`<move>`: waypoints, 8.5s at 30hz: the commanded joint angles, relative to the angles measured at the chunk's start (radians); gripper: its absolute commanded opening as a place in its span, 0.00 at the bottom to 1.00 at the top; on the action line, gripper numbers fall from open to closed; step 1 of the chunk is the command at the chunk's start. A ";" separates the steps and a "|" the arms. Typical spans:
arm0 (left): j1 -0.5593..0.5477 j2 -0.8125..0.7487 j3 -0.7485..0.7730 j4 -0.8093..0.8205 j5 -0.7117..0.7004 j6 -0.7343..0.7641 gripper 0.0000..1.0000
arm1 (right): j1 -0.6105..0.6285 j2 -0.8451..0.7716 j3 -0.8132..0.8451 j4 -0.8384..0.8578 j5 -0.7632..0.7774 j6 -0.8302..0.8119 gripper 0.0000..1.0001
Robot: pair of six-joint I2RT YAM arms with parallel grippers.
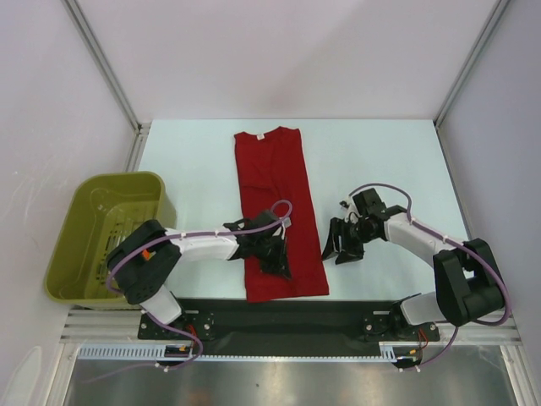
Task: Fold and stack the t-shirts
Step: Fold the tshirt
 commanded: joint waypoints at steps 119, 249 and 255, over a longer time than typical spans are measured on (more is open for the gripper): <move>0.057 -0.015 0.019 -0.021 0.181 0.044 0.04 | 0.227 -0.194 -0.196 0.114 0.039 0.232 0.53; 0.333 -0.480 -0.302 -0.150 0.052 -0.072 0.00 | 0.129 -0.045 -0.038 0.187 -0.089 0.168 0.00; 0.466 -0.313 -0.105 -0.046 0.104 -0.091 0.00 | 0.046 0.142 0.211 0.142 -0.131 0.096 0.00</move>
